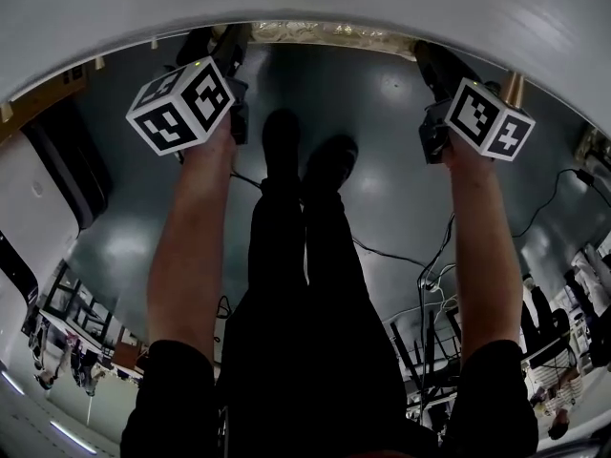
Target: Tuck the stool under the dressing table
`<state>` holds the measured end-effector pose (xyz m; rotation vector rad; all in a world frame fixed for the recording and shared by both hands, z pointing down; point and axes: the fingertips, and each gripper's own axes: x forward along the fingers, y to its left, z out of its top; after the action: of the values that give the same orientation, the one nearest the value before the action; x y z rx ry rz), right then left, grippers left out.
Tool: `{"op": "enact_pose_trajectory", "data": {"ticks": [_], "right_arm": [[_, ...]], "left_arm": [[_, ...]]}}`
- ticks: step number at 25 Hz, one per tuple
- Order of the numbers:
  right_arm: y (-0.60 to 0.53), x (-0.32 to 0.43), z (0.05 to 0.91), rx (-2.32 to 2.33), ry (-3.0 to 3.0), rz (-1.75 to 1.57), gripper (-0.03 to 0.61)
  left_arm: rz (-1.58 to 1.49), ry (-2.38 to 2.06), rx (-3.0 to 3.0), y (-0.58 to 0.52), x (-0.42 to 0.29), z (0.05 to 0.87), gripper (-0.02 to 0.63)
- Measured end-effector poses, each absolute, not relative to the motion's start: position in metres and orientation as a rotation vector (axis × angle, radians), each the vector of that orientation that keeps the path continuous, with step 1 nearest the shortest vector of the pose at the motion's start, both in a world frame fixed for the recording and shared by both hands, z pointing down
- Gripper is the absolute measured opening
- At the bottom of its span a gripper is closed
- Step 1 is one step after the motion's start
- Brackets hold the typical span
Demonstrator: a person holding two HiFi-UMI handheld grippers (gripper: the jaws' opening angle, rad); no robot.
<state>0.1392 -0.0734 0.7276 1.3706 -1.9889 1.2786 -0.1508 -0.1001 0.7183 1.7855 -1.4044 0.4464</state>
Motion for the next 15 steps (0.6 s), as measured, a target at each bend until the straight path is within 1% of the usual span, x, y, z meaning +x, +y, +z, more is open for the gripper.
{"op": "enact_pose_trajectory", "data": {"ticks": [7,15], "right_arm": [[-0.083,0.131,0.726,1.441,-1.984,1.245,0.092],[-0.074,0.140,0.712,1.594,-1.992,1.188,0.092]], "left_arm": [[0.416,-1.411,1.796,-0.110,-0.158,0.714,0.225],[0.404,-1.389,1.834,-0.104,-0.158,0.708,0.227]]}}
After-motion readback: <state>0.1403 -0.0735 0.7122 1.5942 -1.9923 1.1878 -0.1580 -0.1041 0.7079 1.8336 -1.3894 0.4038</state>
